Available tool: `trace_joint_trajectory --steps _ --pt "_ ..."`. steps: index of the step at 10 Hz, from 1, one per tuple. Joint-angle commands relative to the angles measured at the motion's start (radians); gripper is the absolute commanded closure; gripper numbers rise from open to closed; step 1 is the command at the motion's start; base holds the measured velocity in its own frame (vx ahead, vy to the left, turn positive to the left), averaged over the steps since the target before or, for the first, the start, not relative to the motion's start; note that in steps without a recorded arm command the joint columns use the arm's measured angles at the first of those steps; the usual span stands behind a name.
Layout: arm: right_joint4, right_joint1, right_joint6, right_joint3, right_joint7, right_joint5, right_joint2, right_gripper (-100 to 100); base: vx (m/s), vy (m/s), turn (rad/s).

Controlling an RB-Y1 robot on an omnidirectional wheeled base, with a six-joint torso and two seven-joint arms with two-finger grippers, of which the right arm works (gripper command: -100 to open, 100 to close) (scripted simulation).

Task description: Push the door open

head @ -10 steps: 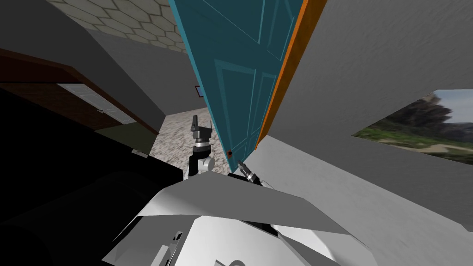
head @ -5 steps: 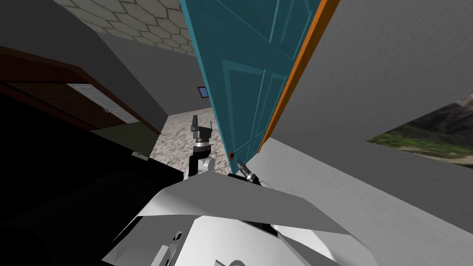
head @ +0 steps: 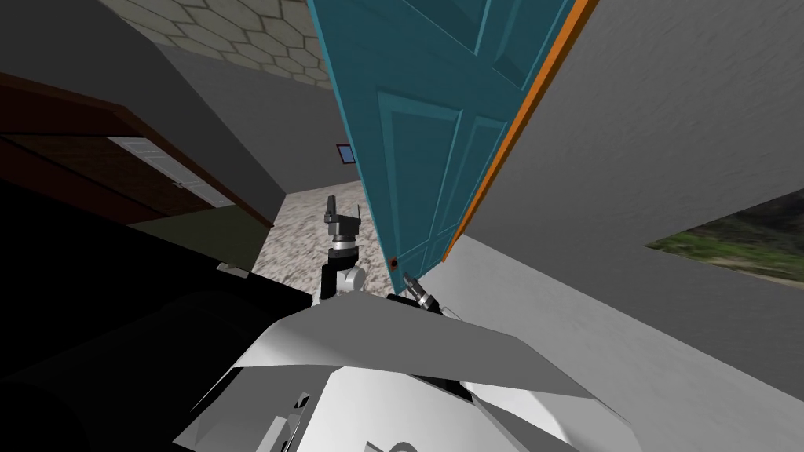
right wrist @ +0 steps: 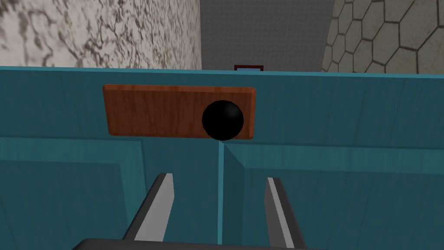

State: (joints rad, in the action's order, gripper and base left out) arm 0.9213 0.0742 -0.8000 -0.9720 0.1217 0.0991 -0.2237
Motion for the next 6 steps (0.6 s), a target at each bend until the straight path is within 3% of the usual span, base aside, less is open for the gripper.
trace_joint_trajectory --steps 1,5,6 --pt "0.000 0.000 0.000 0.000 0.000 0.000 -0.001 100 -0.022 -0.023 0.001" --pt "0.000 0.000 0.000 0.000 0.000 0.000 -0.001 100 -0.010 -0.010 0.000" --pt "-0.009 0.000 0.012 0.032 -0.009 0.004 0.012 -100 -0.087 0.025 -0.107"
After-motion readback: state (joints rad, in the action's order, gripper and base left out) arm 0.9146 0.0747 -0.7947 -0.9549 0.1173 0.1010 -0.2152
